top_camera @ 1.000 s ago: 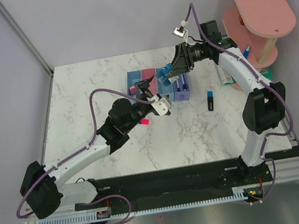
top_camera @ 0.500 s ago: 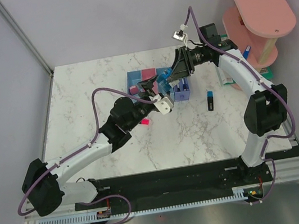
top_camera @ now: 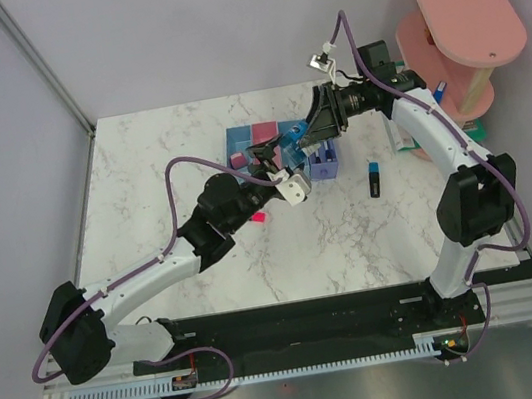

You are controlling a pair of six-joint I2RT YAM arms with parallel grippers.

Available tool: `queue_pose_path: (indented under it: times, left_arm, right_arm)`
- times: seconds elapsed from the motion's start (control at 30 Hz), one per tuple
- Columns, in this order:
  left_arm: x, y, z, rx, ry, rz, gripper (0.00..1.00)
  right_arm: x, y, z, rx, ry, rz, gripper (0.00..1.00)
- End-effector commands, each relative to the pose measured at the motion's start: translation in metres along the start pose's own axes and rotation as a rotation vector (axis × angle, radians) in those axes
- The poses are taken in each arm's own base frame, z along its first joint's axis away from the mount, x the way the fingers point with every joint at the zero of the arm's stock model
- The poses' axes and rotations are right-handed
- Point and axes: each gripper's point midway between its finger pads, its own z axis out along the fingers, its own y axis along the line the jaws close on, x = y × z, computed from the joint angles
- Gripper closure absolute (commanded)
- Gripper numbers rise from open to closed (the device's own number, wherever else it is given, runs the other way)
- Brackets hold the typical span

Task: Sort the stationery into containers
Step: Pick up the stationery from the center of the board.

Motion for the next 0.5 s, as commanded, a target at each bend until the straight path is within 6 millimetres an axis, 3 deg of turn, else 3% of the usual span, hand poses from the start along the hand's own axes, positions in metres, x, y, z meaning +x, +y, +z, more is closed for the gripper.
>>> queue_pose_path:
  times: [0.0, 0.3, 0.4, 0.43, 0.47]
  left_arm:
    - [-0.0218, 0.0189, 0.0046, -0.053, -0.063, 0.032, 0.23]
    - [-0.0263, 0.0196, 0.0089, -0.048, -0.076, 0.028, 0.54]
    - [-0.0284, 0.0207, 0.0096, -0.051, -0.08, 0.027, 0.77]
    - [-0.0284, 0.0207, 0.01, -0.051, -0.081, 0.025, 0.94]
    - [-0.0298, 0.0215, 0.0106, -0.053, -0.083, 0.023, 0.98]
  right_arm:
    - [-0.0058, 0.0399, -0.0017, -0.094, -0.001, -0.1, 0.75]
    - [-0.0037, 0.0407, -0.0013, -0.095, 0.0, -0.102, 0.75]
    - [-0.0024, 0.0392, -0.0011, -0.095, 0.001, -0.099, 0.68]
    - [-0.0023, 0.0389, -0.0011, -0.095, 0.0, -0.099, 0.64]
    - [-0.002, 0.0381, -0.0004, -0.097, 0.001, -0.1, 0.55]
